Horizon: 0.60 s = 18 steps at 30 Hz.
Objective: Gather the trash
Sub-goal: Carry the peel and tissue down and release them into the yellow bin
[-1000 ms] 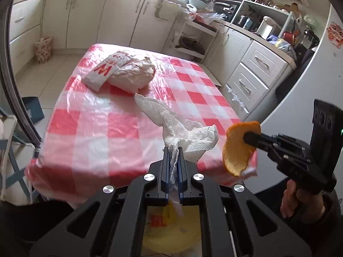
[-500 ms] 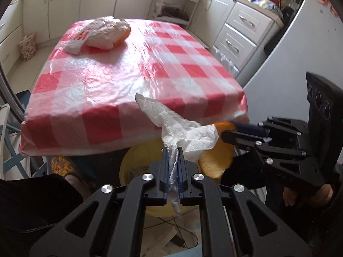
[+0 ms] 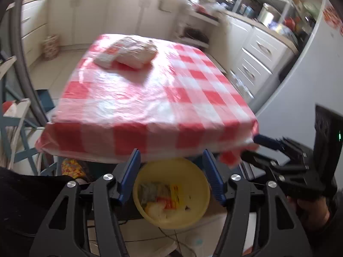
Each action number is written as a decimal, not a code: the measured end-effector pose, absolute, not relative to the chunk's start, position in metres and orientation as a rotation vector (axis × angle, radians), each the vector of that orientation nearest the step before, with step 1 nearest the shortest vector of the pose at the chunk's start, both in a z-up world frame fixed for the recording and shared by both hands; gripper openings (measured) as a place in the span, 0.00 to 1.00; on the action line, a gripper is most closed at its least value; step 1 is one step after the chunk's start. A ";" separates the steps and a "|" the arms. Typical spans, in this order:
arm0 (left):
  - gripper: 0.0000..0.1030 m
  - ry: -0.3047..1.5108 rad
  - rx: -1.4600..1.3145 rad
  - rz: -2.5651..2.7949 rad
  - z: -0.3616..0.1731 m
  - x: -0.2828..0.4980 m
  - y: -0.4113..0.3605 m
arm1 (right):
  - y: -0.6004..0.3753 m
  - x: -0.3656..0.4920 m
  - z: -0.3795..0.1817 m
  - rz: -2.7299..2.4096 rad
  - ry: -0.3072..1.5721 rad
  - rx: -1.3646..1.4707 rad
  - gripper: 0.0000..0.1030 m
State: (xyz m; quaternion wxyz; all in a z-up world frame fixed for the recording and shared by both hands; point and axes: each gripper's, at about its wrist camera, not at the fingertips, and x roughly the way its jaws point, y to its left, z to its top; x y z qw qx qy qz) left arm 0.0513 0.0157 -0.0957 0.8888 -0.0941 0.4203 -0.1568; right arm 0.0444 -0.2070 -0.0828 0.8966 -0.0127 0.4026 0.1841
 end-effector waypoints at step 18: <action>0.77 0.799 -0.191 -0.159 -0.082 0.090 0.037 | -0.205 0.054 -0.081 0.418 0.818 0.024 0.68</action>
